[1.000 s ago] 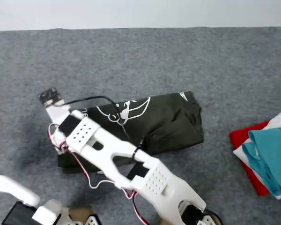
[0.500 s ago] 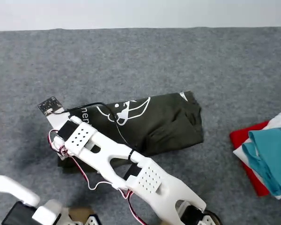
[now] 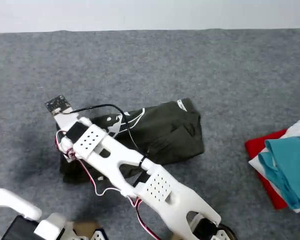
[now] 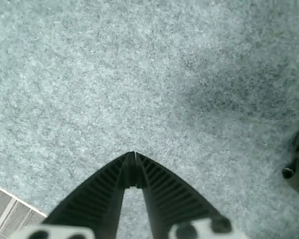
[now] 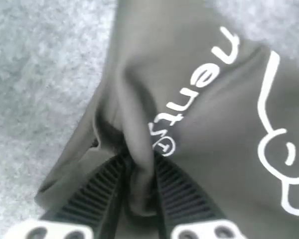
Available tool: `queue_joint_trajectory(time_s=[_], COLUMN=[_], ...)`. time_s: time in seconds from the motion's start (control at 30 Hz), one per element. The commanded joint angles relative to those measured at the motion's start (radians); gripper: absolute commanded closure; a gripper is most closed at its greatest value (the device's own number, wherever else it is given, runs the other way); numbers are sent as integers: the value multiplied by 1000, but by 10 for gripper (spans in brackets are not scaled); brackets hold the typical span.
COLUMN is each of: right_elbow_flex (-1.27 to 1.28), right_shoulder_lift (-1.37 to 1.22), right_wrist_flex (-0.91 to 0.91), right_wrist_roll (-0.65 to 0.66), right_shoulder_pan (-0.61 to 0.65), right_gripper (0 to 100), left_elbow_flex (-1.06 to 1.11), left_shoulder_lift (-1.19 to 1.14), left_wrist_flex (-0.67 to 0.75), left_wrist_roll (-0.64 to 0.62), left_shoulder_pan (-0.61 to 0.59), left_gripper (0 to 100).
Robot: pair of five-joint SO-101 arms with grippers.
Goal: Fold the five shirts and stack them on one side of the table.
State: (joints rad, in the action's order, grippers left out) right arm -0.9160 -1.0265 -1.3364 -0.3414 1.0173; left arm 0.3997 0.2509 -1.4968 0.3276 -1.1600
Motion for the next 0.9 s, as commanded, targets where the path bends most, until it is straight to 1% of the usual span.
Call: queue_joint_trajectory(time_s=[0.0,0.13,0.33,0.47,0.7,0.77,0.87], right_elbow_flex=[-81,-219,-417,-479,-479,-442,-310], right_shoulder_lift=[2,2,1,10,45,70,137], right_wrist_flex=[-93,-252,-450,-456,-460,-460,-461], right_wrist_roll=[14,52,63,71,146,161,186], right_shoulder_pan=[-33,-62,-110,-179,-286,-306,-329], right_gripper=[989,989,989,989,989,989,989], left_elbow_flex=[-5,-7,-7,-7,-4,-4,-4], left_shoulder_lift=[43,43,43,43,43,43,43], left_wrist_flex=[14,14,14,15,28,28,28], left_wrist_roll=[6,6,6,6,6,6,6], left_shoulder_pan=[-2,5,5,6,15,15,15], left_gripper=[997,997,997,997,997,997,997])
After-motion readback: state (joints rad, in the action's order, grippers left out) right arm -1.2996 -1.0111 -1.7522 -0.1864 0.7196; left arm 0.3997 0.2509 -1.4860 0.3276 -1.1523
